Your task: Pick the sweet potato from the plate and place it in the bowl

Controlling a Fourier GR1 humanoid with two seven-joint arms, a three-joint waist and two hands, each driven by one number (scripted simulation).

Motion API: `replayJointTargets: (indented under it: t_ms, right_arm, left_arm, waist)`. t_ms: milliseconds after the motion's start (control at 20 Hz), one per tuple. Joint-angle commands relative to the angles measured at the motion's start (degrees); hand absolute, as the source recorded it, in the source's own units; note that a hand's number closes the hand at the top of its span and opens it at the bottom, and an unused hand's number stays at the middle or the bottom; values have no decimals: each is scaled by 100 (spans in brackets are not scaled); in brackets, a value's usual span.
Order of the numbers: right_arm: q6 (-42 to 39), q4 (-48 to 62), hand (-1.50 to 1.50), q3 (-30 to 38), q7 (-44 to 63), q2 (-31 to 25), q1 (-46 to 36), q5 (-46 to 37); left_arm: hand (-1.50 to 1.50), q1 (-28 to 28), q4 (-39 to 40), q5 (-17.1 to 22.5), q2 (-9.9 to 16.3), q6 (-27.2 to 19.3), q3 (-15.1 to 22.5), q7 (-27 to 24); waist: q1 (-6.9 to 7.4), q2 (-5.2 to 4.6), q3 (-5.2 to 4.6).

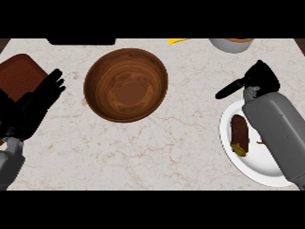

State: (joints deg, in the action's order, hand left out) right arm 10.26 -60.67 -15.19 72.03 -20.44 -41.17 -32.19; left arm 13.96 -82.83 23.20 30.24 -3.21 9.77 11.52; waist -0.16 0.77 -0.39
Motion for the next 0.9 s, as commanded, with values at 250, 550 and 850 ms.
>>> replayJointTargets:
  t_ms: [250,550,850]
  right_arm:
    - [-885,535,-150,464,1321,368,-471,-296]
    - [-903,624,-150,696,1320,530,-290,-659]
    - [-953,750,-150,1113,1319,857,-321,-930]
  left_arm:
    - [0,-69,-128,-39,-16,-78,-95,87]
    - [0,-75,-95,-62,8,27,-180,3]
    - [0,-139,54,-200,-157,31,-144,-207]
  waist:
    - [-74,5,17]
    - [-113,-5,25]
    - [-112,-29,25]
